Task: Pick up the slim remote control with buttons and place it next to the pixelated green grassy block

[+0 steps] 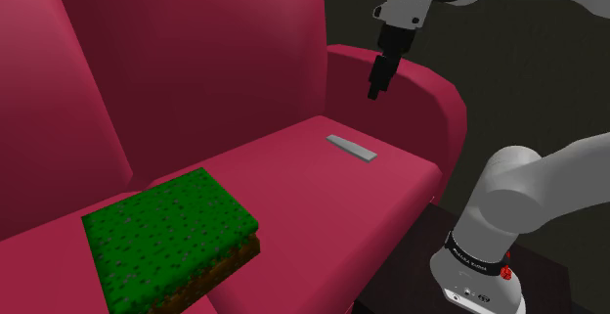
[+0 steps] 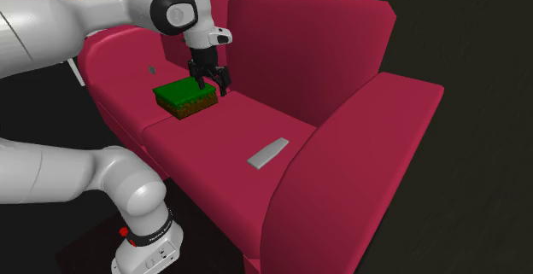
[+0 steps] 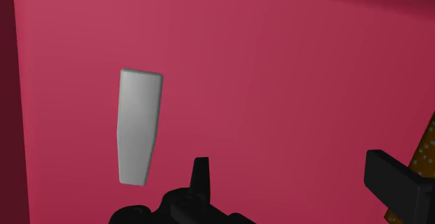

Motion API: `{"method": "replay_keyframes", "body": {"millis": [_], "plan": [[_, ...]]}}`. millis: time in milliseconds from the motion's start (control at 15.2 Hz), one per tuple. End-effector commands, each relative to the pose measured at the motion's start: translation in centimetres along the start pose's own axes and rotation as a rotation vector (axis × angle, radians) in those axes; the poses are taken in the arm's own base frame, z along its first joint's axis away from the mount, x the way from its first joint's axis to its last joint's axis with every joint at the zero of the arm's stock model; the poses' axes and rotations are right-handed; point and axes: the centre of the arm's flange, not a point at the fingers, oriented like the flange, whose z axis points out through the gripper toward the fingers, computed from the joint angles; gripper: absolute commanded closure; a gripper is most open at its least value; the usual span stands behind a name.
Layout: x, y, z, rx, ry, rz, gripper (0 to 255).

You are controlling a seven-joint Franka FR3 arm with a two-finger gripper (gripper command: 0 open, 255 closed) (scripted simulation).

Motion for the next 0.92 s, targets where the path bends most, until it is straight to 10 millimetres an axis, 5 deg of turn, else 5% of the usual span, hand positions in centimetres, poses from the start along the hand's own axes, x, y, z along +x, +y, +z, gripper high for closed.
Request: {"method": "replay_keyframes", "body": {"millis": [0, 858], "plan": [[0.0, 0.0, 0.0, 0.000, 0.000, 0.000, 0], [6.2, 8.7, 13.5, -0.031, -0.057, 0.118, 0]]}}
